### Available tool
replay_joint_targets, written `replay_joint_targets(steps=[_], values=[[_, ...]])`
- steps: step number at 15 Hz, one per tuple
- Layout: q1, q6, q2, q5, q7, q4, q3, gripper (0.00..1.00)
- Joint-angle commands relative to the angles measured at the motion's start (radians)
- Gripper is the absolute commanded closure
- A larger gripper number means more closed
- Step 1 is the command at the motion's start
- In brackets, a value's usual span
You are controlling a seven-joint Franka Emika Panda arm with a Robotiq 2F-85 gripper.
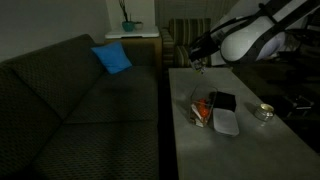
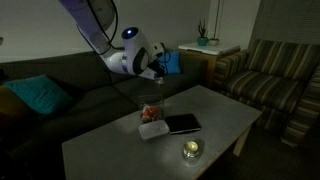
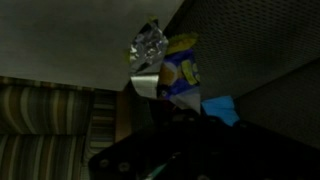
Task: Press the button on the white lid then put the lid on the table then put the blue wrapper on the table and put it back in the storage container
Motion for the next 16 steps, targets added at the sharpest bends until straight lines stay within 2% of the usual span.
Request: replay_joint_targets(steps=[1,3,7,8,10,16], values=[[-0.143,-0.006,0.074,-0.126,-0.104,0.032,0.229,1.00],[-0.203,-0.028,0.109,-0.169,-0.134,0.029,0.317,1.00],[-0.279,-0.059,0.188,-0.212,-0.178,0.036,0.415,1.00],[-0.294,-0.036,0.140,-0.189,-0.177,-0.052,0.402,1.00],[-0.314,-0.048,0.156,-0.193,-0.189,-0.056,0.421,1.00],[-0.324,-0.078,0.156,-0.187,-0.183,-0.086,0.412,1.00]])
